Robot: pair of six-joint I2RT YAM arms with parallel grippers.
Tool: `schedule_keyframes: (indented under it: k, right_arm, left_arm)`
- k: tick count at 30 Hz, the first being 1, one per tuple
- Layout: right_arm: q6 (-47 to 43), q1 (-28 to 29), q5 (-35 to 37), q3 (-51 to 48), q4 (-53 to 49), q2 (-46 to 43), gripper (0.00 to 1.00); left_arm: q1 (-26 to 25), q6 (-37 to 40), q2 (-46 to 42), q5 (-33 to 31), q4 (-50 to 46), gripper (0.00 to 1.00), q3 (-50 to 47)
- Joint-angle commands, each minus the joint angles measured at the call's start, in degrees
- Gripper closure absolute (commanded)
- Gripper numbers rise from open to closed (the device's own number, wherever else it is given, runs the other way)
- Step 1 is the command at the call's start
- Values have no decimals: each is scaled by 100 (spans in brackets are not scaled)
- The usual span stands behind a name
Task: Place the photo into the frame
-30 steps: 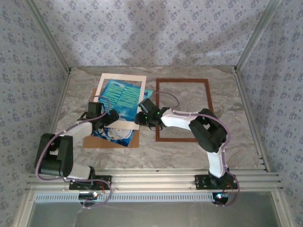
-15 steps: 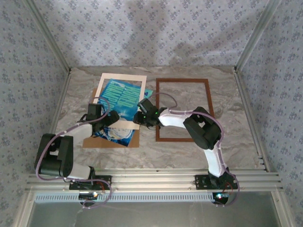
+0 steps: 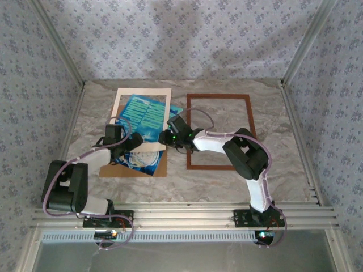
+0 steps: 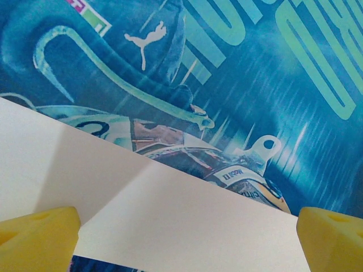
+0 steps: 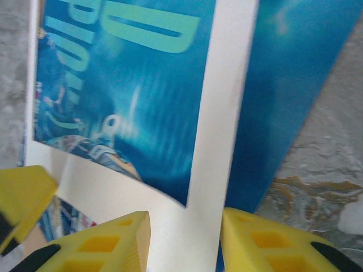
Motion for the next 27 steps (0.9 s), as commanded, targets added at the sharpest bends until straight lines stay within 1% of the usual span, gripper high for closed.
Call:
schedule_keyframes:
  k: [1, 6, 10, 12, 15, 16, 21, 25, 27]
  right_arm:
    - [141, -17, -406, -92, 617, -104, 62]
    - [501, -96, -583, -226, 1001, 48, 65]
    - [544, -167, -541, -217, 911, 77, 77]
    - [499, -224, -516, -200, 800, 45, 87]
    - [265, -333, -504, -167, 580, -68, 98]
    - [117, -374, -528, -136, 439, -110, 100]
    - [-670, -571, -992, 128, -209, -332, 100]
    - [-1360, -743, -1286, 464, -1291, -612, 100]
    - [-1494, -842, -1467, 582, -1780, -755, 100]
  left_arm:
    - [-68, -173, -1, 261, -225, 2, -149]
    - [-70, -173, -32, 252, -251, 1, -148]
    - [-70, -162, -90, 232, -286, 1, -146]
    - [-72, -164, -127, 214, -308, 1, -132]
    - [-70, -142, -192, 204, -376, 1, -65]
    - [-73, -131, -213, 212, -420, 1, -8]
    - [-95, -89, -394, 423, -683, 2, 404]
    - [-150, -35, -663, 412, -880, 1, 747]
    - [-171, -24, -744, 384, -919, 2, 854]
